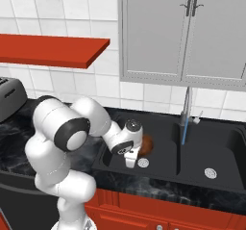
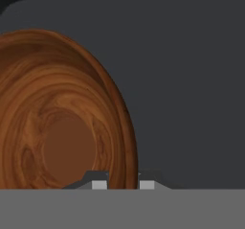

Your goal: Rinse each bowl for a few seconds and place them down in the sink or on the counter.

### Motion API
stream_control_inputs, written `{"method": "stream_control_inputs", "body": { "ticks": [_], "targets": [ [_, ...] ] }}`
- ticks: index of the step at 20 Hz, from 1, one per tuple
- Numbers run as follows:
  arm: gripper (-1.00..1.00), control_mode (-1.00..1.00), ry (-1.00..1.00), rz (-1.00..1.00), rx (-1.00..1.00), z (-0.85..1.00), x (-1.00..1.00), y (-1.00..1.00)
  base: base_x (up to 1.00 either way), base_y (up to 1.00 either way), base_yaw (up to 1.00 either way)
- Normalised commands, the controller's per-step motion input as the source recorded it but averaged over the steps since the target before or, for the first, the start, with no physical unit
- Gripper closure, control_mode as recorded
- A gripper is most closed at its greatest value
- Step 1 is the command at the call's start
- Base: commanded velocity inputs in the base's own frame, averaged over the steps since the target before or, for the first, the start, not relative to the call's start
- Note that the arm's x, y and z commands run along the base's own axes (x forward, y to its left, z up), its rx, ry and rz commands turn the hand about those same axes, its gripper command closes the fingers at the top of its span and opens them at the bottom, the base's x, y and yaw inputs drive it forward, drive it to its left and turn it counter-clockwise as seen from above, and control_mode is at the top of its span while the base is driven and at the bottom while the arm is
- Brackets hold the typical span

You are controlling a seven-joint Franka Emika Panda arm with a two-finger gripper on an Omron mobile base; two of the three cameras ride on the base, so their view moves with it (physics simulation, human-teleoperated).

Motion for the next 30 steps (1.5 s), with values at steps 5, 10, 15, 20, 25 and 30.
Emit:
{"method": "stream_control_inputs", "body": {
  "ticks": [5, 10, 15, 20, 25, 30],
  "targets": [
    [1.00, -1.00, 0.04, 0.02, 0.00, -0.32, 0.28, 0.01, 0.00, 0.00, 0.00],
    [1.00, -1.00, 0.05, 0.02, 0.00, -0.33, 0.26, 0.00, 0.00, 0.00, 0.00],
    [1.00, -1.00, 0.05, 0.03, 0.00, -0.34, 0.25, 0.00, 0.00, 0.00, 0.00],
    [1.00, -1.00, 0.04, 0.03, 0.00, -0.32, 0.26, 0.00, 0.00, 0.00, 0.00],
    [1.00, -1.00, 0.01, 0.03, 0.00, -0.23, 0.37, 0.00, 0.00, 0.00, 0.00],
    [1.00, -1.00, 0.03, 0.02, 0.00, -0.06, 0.48, 0.00, 0.00, 0.00, 0.00]
  ]
}}
